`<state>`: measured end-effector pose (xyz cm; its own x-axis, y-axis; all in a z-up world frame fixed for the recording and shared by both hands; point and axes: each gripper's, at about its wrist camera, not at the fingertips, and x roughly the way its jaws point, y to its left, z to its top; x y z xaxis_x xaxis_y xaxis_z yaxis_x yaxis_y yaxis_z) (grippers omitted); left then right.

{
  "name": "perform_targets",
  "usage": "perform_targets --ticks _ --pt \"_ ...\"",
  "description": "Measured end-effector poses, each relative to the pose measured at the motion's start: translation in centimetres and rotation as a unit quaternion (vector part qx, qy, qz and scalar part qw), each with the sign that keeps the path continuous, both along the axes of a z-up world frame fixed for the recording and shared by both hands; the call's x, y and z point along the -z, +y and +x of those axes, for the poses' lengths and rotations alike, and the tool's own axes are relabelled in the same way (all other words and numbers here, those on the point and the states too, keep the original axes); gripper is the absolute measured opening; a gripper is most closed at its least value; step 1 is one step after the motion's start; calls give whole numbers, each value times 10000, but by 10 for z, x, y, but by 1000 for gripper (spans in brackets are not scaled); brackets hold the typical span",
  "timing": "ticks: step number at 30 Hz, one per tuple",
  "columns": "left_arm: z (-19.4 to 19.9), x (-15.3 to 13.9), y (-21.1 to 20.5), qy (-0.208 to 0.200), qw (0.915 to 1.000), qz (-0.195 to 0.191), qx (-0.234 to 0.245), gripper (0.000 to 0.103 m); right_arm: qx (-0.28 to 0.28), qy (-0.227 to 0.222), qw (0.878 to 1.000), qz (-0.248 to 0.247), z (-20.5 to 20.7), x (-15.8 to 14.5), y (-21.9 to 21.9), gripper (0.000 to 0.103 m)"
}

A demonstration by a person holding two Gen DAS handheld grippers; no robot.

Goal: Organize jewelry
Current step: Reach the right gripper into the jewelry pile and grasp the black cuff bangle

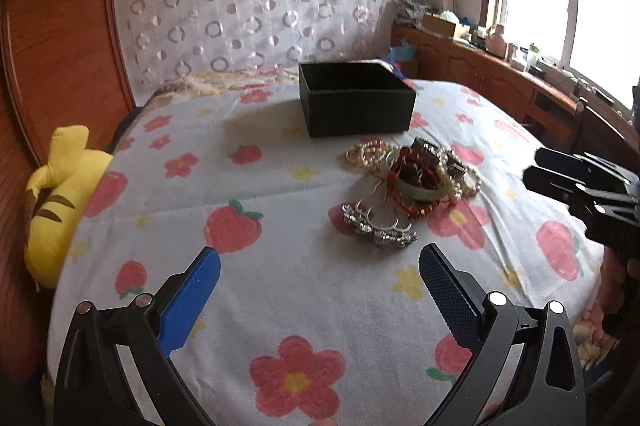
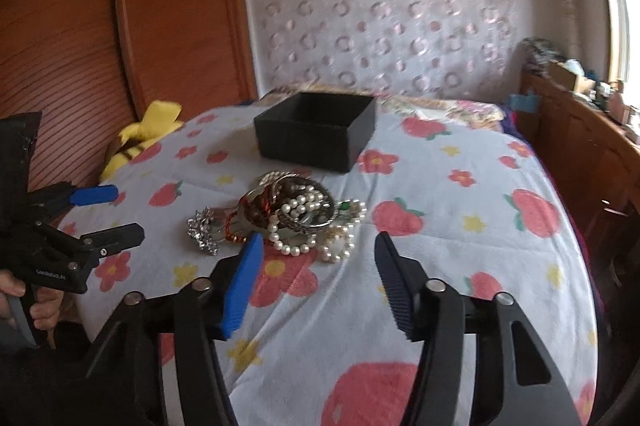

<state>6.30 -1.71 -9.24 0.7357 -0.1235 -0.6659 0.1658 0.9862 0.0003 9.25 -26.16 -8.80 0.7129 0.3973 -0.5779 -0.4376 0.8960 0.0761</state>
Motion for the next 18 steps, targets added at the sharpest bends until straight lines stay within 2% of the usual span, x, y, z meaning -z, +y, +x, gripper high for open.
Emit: perform_targets --ticks 1,5,11,16,18 --pt "1 2 1 33 10000 -1 -2 97 -141 73 9998 -74 6 3 4 50" --pt "2 4 3 66 10000 -8 -45 97 -479 324 9975 -399 25 12 19 46" --pt "2 4 7 50 9999 -36 -86 97 -483 527 9972 -233 55 10 18 46" --pt "3 3 8 61 9999 -40 -91 97 -503 692 9958 -339 85 6 17 22" --pt "3 3 8 60 9999 -42 -89 97 -552 806 9946 -348 96 5 18 18"
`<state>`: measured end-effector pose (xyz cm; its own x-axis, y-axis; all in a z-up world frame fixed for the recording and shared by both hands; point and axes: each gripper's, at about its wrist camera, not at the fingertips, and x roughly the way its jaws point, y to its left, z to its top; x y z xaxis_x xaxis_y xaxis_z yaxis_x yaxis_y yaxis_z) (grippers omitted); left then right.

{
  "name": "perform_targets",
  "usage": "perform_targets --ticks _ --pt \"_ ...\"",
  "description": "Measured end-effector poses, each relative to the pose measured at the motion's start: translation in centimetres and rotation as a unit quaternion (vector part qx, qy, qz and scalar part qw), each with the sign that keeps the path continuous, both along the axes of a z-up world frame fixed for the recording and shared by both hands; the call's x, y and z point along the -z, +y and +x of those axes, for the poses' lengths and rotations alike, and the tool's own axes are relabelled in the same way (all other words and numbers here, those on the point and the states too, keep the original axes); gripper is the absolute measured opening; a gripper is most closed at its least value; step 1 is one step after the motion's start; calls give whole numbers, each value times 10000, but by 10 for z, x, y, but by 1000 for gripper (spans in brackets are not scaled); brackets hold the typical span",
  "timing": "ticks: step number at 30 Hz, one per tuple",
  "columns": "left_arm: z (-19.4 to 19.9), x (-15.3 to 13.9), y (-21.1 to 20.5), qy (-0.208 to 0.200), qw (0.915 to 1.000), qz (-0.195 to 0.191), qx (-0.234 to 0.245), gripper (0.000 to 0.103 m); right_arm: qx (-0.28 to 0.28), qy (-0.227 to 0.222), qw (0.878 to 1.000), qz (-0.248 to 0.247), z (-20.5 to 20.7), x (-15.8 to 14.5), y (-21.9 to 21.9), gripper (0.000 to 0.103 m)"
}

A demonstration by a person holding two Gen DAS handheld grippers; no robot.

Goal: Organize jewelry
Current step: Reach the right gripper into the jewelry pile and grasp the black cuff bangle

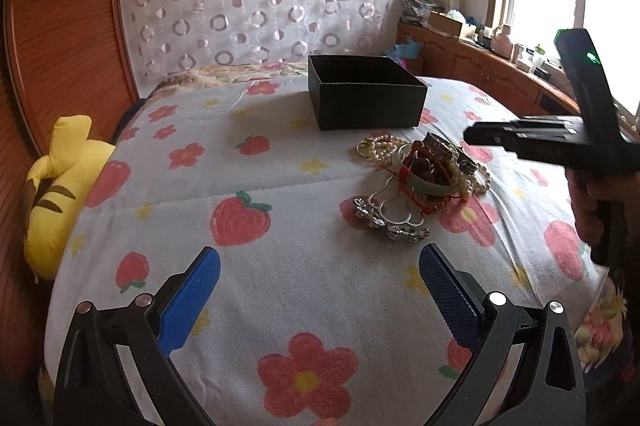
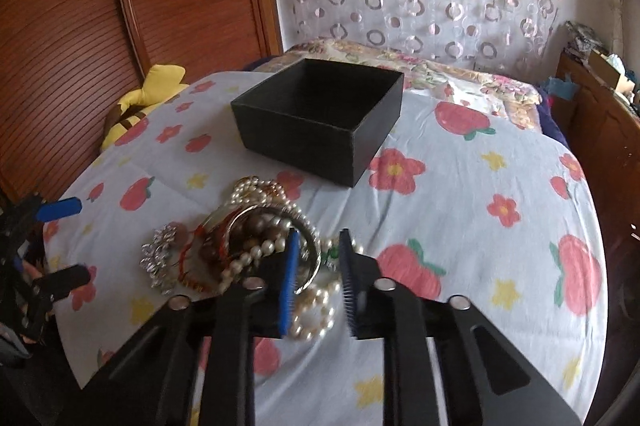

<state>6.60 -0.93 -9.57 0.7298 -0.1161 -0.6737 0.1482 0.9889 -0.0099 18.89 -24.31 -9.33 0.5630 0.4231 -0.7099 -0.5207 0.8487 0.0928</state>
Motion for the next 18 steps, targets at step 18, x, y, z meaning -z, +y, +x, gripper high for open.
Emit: perform_targets --ticks 18 --pt "1 1 4 -3 9999 -88 -54 97 -509 549 9965 -372 34 13 21 7"
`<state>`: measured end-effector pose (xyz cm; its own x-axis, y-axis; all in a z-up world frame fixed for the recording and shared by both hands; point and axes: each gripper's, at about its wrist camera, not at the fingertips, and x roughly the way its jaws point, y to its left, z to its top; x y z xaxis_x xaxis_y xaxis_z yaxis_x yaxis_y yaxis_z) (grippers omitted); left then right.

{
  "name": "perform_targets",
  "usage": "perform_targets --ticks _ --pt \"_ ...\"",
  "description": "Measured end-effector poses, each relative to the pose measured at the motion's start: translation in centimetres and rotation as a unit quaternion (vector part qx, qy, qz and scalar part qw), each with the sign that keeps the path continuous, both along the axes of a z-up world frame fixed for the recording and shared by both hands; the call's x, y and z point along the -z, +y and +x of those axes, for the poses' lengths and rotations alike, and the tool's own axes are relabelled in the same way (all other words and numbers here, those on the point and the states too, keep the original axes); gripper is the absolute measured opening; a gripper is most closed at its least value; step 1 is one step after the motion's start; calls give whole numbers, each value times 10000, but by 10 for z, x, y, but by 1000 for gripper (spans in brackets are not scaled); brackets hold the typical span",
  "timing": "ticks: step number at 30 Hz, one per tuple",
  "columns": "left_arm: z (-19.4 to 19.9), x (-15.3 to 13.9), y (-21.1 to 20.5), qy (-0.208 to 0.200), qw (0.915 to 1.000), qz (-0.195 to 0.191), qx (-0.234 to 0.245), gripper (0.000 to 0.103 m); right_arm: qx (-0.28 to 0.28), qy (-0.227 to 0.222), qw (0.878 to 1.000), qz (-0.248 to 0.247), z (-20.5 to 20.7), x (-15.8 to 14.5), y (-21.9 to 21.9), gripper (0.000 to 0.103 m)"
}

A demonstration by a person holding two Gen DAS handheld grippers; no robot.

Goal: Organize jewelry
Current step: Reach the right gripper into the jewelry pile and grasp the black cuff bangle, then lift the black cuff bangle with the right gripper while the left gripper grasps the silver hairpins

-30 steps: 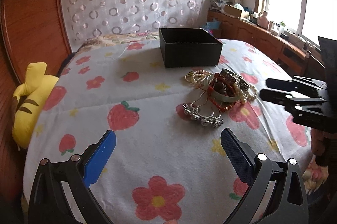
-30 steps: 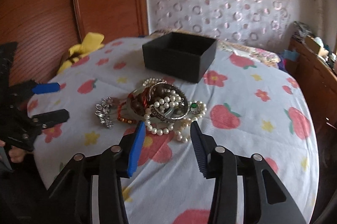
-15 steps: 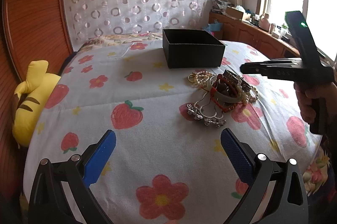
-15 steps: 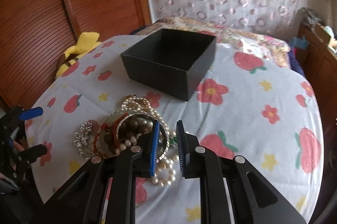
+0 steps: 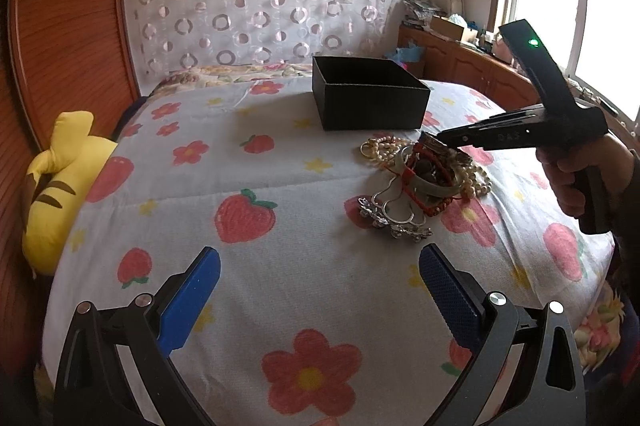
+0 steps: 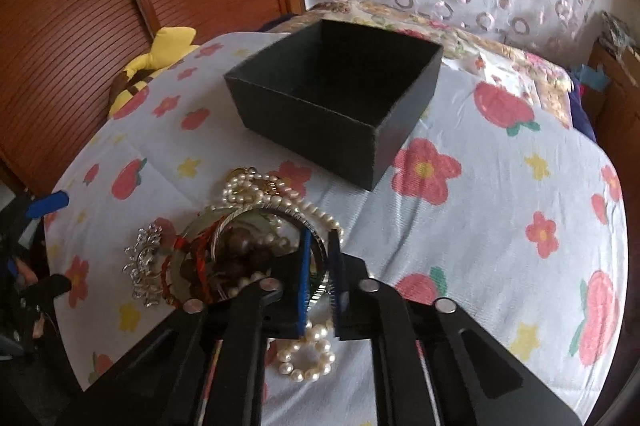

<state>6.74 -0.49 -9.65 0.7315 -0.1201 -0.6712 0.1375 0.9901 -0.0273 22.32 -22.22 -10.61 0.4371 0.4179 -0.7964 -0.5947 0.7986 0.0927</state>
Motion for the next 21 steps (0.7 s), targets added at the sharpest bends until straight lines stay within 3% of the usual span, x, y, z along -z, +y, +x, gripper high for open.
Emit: perform_targets --ticks 10,16,21 --pt "8 5 -8 63 9998 48 178 97 153 -783 9968 67 -22 -35 -20 4" --pt "33 14 -24 407 9974 93 595 97 286 -1180 9926 -11 -35 -55 -28 4" --pt "46 19 -38 623 9934 109 957 93 216 -1259 9918 -20 -43 -61 -29 4"
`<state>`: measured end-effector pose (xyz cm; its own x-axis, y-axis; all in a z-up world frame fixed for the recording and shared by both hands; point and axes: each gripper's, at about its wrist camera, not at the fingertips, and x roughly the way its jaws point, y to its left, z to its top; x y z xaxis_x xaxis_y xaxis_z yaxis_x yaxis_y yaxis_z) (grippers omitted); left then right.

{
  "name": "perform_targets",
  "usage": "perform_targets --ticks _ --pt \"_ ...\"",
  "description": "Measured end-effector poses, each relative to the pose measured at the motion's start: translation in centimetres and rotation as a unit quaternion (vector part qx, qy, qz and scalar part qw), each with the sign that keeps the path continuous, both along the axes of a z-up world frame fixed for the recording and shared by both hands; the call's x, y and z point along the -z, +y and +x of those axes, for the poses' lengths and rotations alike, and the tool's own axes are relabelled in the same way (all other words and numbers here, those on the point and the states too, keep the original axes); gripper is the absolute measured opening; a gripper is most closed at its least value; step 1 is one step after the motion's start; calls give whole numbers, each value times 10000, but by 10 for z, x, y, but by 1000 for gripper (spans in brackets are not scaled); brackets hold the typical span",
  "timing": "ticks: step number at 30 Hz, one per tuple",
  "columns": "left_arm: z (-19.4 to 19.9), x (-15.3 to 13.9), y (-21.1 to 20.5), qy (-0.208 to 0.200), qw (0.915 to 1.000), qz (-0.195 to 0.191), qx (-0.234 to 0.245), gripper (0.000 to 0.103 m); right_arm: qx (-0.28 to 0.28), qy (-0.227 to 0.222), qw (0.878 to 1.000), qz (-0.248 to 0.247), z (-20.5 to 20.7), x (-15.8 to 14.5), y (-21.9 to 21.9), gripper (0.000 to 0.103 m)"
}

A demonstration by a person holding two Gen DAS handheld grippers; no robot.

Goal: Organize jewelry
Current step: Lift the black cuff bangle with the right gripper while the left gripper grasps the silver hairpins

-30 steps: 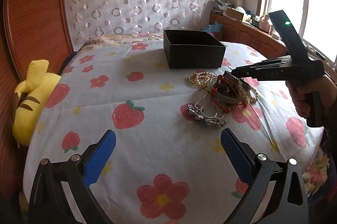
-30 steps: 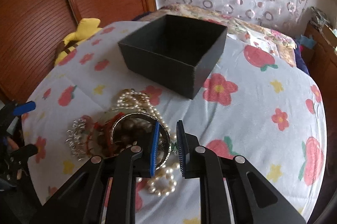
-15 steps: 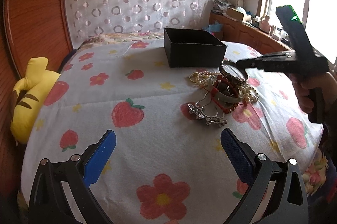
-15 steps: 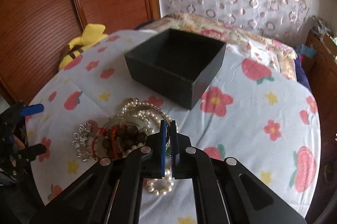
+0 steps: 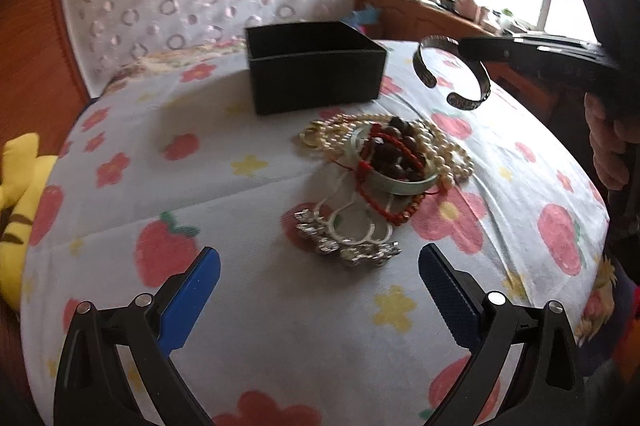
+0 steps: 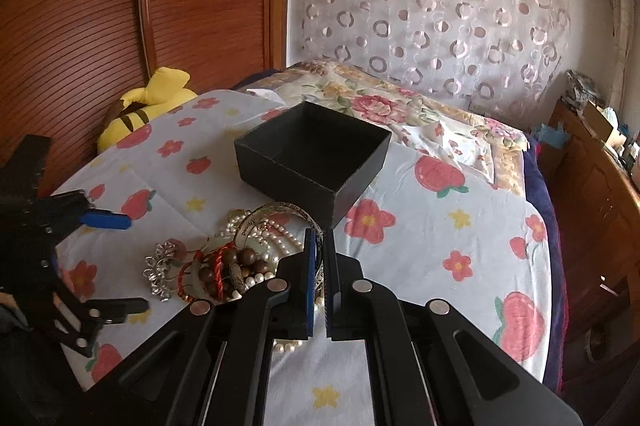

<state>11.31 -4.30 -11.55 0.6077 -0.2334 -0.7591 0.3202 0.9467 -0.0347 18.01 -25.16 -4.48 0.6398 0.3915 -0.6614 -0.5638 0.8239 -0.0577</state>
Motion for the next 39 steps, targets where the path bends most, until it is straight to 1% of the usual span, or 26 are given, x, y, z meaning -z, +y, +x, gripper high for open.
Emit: perform_targets --ticks 2,4,7,10,15,16,17,18,25,30,34,39 --pt "3 0 -5 36 9999 66 66 92 -16 -6 10000 11 -2 -1 -1 4" --pt "7 2 -12 24 9996 214 160 92 -27 3 10000 14 -4 0 0 4" --pt "13 4 -17 112 9990 326 296 92 -22 35 10000 18 -3 2 -1 4" --pt "17 3 -20 90 9979 475 427 90 -22 55 10000 15 -4 4 -1 4" --pt "20 7 -18 227 9968 503 570 74 -44 66 10000 9 -6 5 0 4" --pt "20 8 -18 225 9969 457 600 71 -54 66 10000 14 -7 5 -1 4" --pt "17 7 -16 213 9970 371 639 65 -56 62 10000 15 -7 5 -1 4" --pt "15 7 -14 194 9970 367 650 57 -53 64 10000 12 -7 5 0 4" --pt "-2 3 3 141 9978 218 614 57 -54 64 10000 12 -8 5 0 4" --pt "-16 -7 19 -74 9987 298 413 56 -79 59 10000 -5 -10 4 1 4" --pt "-23 -12 32 -171 9988 377 259 56 -99 29 9999 -2 -11 1 4 4" --pt "-23 -25 48 -368 9990 264 59 56 -57 -46 10000 61 -4 -8 10 4"
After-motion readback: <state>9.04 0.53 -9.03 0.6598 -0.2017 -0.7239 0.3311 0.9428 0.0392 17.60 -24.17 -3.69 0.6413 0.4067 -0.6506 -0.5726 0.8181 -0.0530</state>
